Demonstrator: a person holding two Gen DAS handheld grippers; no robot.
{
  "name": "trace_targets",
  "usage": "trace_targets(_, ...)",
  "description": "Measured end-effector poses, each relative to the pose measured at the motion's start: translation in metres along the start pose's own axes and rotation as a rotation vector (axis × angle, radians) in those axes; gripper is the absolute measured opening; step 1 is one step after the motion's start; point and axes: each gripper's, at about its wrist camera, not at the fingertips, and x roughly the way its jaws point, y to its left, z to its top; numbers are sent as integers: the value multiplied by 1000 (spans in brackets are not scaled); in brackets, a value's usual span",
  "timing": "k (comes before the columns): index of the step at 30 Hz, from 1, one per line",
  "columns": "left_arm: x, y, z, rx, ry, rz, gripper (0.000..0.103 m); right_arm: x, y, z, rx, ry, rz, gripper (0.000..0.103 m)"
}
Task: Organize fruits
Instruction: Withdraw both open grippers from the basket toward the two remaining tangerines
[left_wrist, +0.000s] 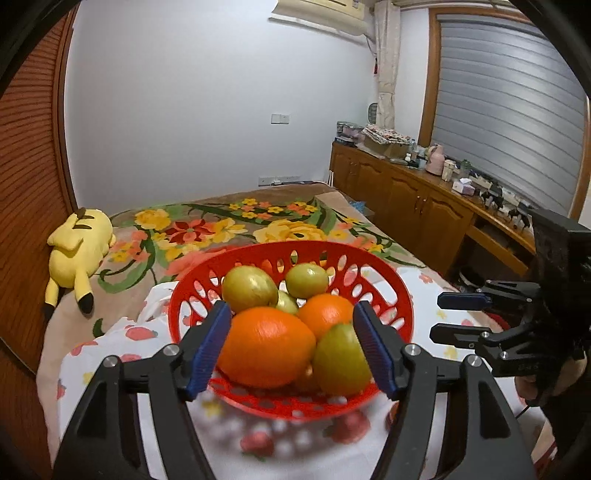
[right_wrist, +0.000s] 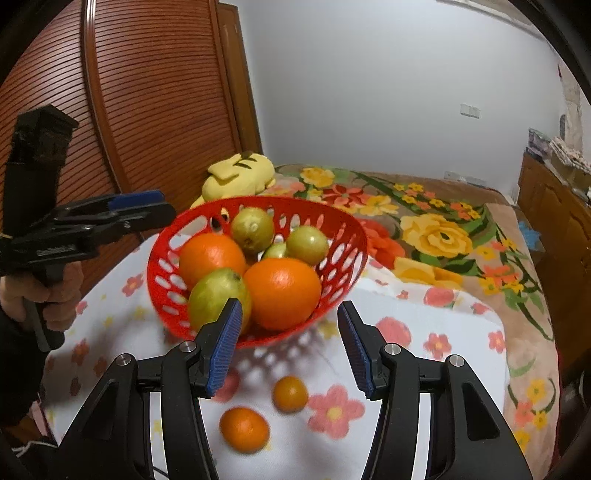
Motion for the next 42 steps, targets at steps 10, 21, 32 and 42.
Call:
trace_targets(10,-17,-11,-28,0,22,-17,70,-11,9,-35,47,34,-16,55)
trace_targets(21,-8,-38,-57,11,87,-51,71,-11,12,-56,53,70,-29,55)
trace_targets(32,16,-77,-63,57,150,-125,69,-24,-7,-69,86,62,-51,55)
trace_targets(42,61,-102,-82,70,308,-202,60,-29,-18,-70,94,50,-56,55)
